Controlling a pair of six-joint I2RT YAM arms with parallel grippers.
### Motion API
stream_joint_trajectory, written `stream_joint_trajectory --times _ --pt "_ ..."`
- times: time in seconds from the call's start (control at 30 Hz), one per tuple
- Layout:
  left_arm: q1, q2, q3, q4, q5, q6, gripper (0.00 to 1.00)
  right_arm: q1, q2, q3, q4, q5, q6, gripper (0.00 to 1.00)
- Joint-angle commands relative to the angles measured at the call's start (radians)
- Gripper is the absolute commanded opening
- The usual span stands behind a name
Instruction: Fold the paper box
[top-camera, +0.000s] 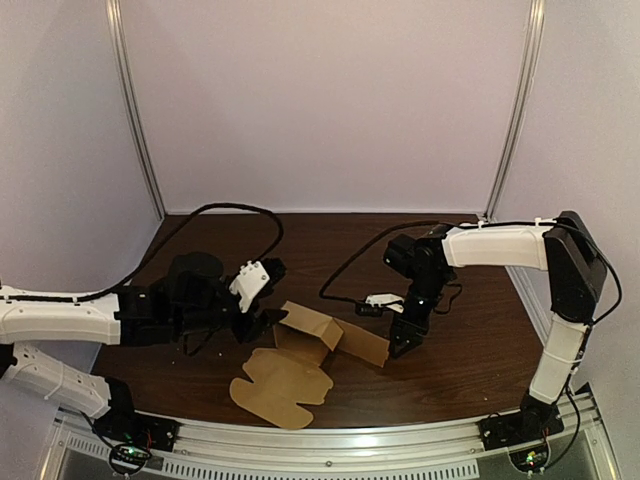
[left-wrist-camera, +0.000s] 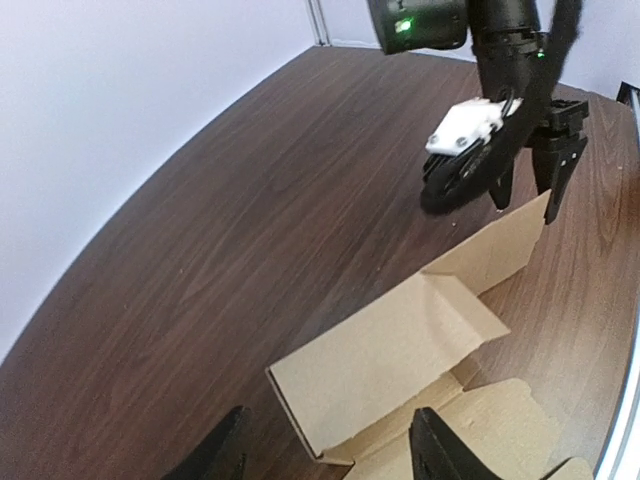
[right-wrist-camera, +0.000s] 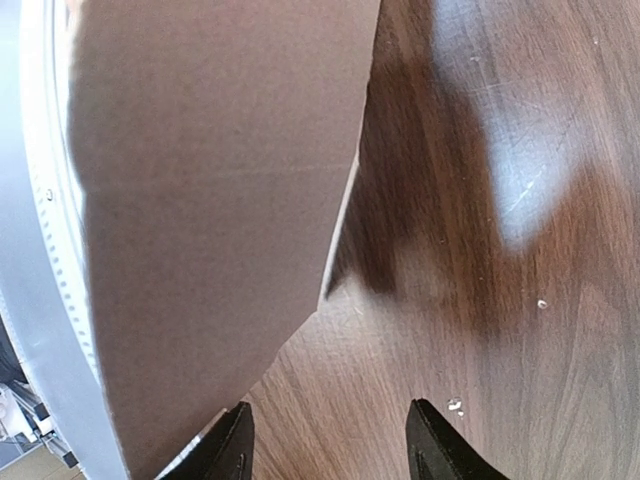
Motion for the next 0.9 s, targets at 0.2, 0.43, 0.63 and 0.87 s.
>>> stream_joint_trajectory --times 0.2,0.43,0.63,0.87 --pt "-0.193 0.042 0.295 -0.491 -0.284 0.393 0.51 -0.020 -0.009 0.039 -0.067 -0.117 -0.015 0.53" --pt "-0.195 0.138 0.304 -0.482 -0.263 0.587 0.44 -0.053 -0.017 0.034 -0.039 -0.165 0.000 0.54" --pt "-0.214 0.223 0.301 -0.378 -0.289 0.678 0.35 -0.069 -0.022 0.015 -0.043 -0.179 -0.001 0.54" --pt "-0.216 0.265 0.293 -0.333 -0.247 0.698 0.32 -0.082 -0.029 0.007 -0.039 -0.187 0.007 0.55"
